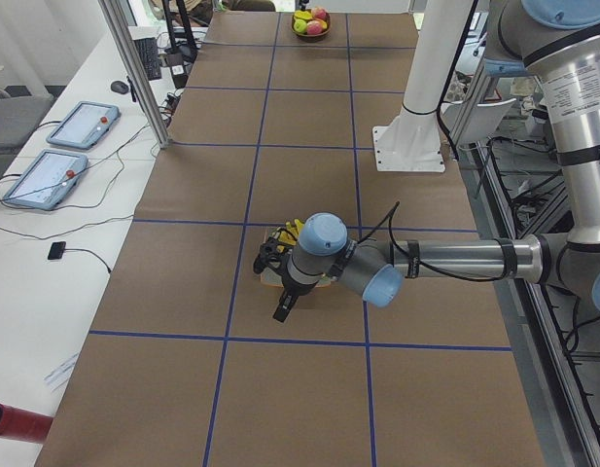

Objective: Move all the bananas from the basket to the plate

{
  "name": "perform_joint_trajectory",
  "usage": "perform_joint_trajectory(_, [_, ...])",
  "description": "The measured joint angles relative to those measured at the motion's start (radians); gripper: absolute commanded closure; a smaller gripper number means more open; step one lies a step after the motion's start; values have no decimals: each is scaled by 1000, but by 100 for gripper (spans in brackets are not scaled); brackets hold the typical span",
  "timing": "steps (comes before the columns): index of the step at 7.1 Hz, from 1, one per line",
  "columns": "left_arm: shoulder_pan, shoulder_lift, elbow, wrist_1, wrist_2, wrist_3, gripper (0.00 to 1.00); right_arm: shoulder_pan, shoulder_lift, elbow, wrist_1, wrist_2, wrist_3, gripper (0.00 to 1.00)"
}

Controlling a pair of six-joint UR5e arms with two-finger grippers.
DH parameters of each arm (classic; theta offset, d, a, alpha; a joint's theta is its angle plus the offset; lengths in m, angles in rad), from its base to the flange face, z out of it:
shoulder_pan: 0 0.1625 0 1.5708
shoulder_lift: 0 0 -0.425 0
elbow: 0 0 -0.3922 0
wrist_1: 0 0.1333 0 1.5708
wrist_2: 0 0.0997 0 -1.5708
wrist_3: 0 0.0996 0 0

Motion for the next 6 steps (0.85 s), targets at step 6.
perform_joint_trajectory(6, [-131, 9, -122, 412, -54, 145, 0, 139, -12, 69, -516, -86, -329, 0])
